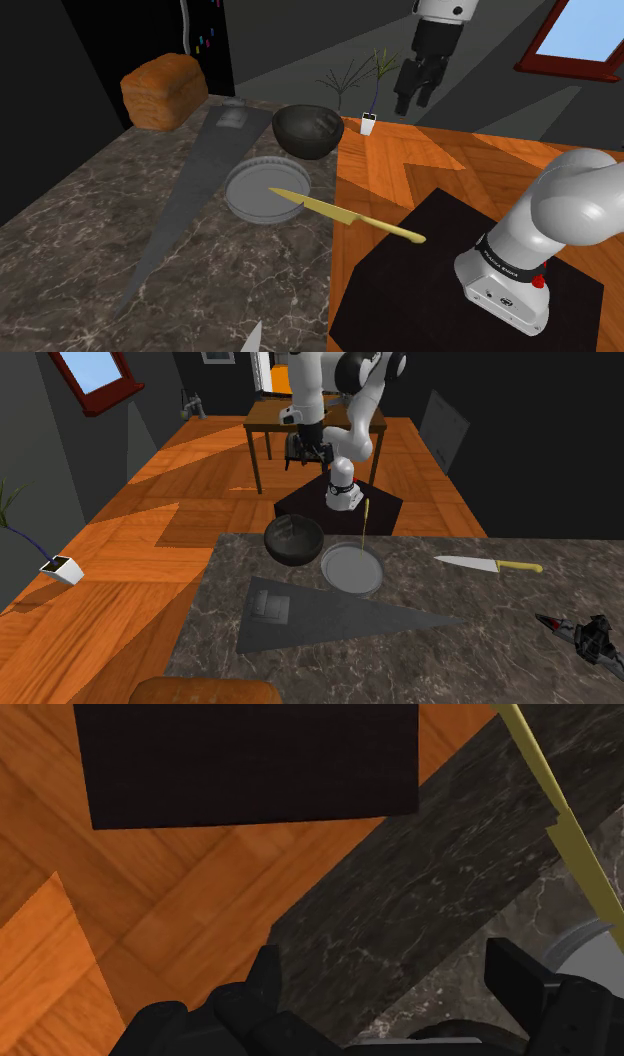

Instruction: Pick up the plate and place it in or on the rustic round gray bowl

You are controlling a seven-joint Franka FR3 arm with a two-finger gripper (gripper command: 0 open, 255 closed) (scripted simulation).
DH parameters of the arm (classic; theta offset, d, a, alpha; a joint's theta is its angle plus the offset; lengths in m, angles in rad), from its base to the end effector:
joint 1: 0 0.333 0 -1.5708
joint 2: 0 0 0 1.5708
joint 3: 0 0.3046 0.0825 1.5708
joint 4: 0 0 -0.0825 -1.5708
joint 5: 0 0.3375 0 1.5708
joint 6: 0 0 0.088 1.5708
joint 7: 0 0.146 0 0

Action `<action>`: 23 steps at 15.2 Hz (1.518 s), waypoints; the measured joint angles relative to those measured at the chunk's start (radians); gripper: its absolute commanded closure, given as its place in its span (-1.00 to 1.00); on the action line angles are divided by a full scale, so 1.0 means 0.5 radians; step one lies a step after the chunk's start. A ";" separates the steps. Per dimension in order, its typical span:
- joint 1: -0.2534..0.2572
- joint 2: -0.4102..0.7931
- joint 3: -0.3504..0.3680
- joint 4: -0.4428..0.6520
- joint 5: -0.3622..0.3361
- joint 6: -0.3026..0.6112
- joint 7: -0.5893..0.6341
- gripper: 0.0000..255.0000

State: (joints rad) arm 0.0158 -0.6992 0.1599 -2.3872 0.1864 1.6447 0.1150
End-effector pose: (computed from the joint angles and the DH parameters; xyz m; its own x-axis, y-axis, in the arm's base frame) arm 0.2860 0.0844 0.5090 0.9983 0.0050 -0.0583 0.0005 -0.9971 -0.0761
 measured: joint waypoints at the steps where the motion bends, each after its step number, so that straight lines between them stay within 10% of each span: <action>1: 0.009 0.023 0.048 -0.016 0.026 0.046 0.059 -1.00; 10: 0.007 0.545 0.446 0.130 0.106 0.478 0.575 -1.00; 23: -0.014 1.291 0.769 0.435 -0.164 0.911 1.192 -1.00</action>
State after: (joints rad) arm 0.0086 -0.0539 0.5446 -2.1695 0.1042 2.1003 0.7110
